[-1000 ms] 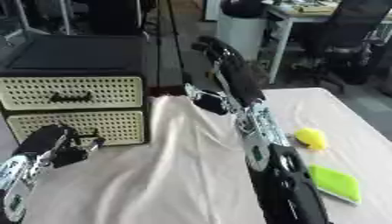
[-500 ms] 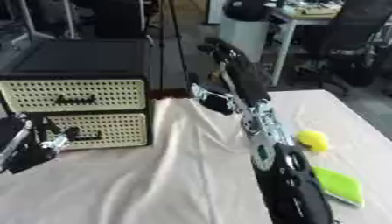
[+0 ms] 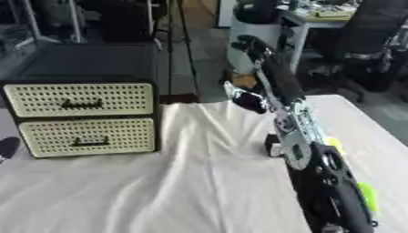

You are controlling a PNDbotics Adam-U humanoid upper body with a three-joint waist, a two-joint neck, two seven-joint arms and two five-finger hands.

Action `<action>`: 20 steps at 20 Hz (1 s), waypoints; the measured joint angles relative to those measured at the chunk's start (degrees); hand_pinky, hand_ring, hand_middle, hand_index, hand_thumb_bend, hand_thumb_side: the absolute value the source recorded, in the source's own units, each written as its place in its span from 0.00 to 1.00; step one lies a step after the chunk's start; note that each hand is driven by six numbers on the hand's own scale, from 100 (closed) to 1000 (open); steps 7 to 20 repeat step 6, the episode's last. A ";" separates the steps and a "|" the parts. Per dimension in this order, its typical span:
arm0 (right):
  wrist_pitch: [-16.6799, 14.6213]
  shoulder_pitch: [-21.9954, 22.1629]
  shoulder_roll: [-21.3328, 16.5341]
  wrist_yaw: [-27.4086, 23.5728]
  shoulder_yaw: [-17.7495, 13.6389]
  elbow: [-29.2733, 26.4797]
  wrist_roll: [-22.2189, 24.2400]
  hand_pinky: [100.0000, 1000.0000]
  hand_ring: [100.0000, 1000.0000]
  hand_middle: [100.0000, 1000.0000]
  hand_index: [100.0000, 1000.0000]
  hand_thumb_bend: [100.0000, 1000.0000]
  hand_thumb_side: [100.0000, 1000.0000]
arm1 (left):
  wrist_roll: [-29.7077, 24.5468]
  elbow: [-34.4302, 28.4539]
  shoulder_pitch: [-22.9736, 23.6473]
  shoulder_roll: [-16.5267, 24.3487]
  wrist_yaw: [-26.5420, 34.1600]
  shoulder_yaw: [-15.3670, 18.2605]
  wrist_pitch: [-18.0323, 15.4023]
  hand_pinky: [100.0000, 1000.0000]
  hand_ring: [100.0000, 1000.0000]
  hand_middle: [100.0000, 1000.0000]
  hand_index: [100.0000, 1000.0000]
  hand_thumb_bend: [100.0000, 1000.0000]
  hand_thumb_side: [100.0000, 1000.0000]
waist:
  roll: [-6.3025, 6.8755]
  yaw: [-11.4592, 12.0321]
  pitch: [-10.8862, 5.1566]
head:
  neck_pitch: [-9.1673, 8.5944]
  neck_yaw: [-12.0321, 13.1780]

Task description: Pick up objects from table and place into drawer.

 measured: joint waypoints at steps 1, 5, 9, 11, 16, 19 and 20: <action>0.03 0.34 -0.45 -0.38 -0.23 -0.20 -0.02 0.82 0.85 0.84 0.85 0.10 0.30 | -0.22 -0.35 0.57 0.00 -0.02 0.40 0.15 0.16 0.23 0.28 0.57 0.39 1.00 | 0.00 0.05 0.00 | 0.00 0.00; 0.30 1.28 -1.21 -1.65 -0.89 -0.74 0.09 0.82 0.85 0.84 0.85 0.09 0.30 | -0.93 -0.92 2.25 -0.04 -0.05 1.60 0.53 0.15 0.23 0.28 0.57 0.39 1.00 | 0.03 0.28 0.01 | 0.02 -0.01; 0.37 1.33 -1.33 -1.93 -1.02 -0.86 0.16 0.82 0.85 0.84 0.85 0.09 0.30 | -1.07 -0.93 2.34 -0.07 -0.04 1.70 0.57 0.15 0.23 0.28 0.57 0.39 1.00 | 0.04 0.28 0.01 | 0.02 -0.02; 0.37 1.33 -1.33 -1.93 -1.02 -0.86 0.16 0.82 0.85 0.84 0.85 0.09 0.30 | -1.07 -0.93 2.34 -0.07 -0.04 1.70 0.57 0.15 0.23 0.28 0.57 0.39 1.00 | 0.04 0.28 0.01 | 0.02 -0.02; 0.37 1.33 -1.33 -1.93 -1.02 -0.86 0.16 0.82 0.85 0.84 0.85 0.09 0.30 | -1.07 -0.93 2.34 -0.07 -0.04 1.70 0.57 0.15 0.23 0.28 0.57 0.39 1.00 | 0.04 0.28 0.01 | 0.02 -0.02; 0.37 1.33 -1.33 -1.93 -1.02 -0.86 0.16 0.82 0.85 0.84 0.85 0.09 0.30 | -1.07 -0.93 2.34 -0.07 -0.04 1.70 0.57 0.15 0.23 0.28 0.57 0.39 1.00 | 0.04 0.28 0.01 | 0.02 -0.02; 0.37 1.33 -1.33 -1.93 -1.02 -0.86 0.16 0.82 0.85 0.84 0.85 0.09 0.30 | -1.07 -0.93 2.34 -0.07 -0.04 1.70 0.57 0.15 0.23 0.28 0.57 0.39 1.00 | 0.04 0.28 0.01 | 0.02 -0.02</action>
